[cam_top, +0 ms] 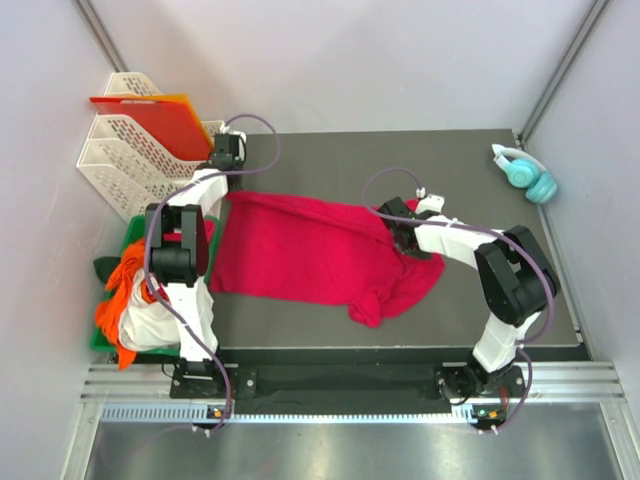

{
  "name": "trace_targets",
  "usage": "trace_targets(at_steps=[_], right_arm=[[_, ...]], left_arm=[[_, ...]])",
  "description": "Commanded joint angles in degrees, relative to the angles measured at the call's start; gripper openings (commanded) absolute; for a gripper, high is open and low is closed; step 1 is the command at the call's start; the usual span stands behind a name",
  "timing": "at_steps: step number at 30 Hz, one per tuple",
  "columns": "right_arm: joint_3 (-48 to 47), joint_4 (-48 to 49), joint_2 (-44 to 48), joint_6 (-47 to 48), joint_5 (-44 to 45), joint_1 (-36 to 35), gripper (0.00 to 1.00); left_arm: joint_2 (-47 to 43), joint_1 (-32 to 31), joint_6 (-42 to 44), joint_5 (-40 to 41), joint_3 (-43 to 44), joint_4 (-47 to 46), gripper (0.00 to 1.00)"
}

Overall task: Fold and stack the t-shirts
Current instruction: Fold the tshirt

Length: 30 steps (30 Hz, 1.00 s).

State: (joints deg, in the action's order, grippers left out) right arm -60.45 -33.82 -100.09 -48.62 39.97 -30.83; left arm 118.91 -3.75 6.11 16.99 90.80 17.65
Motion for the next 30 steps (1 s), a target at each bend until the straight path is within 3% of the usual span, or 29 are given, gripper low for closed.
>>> trace_targets(at_steps=[1,18,30], right_arm=[[-2.0,-2.2,3.0,0.3,2.2,0.9,0.00],[3.4,-5.9,9.9,-2.2,4.5,0.8,0.00],[3.6,-5.4,6.8,-3.6,2.5,0.5,0.00]], left_arm=[[-6.1,0.5,-1.0,-0.2,3.1,-1.0,0.00],[-6.9,0.6,1.1,-0.6,-6.5,0.8,0.00],[-2.6,0.5,2.1,0.6,-7.6,4.3,0.00]])
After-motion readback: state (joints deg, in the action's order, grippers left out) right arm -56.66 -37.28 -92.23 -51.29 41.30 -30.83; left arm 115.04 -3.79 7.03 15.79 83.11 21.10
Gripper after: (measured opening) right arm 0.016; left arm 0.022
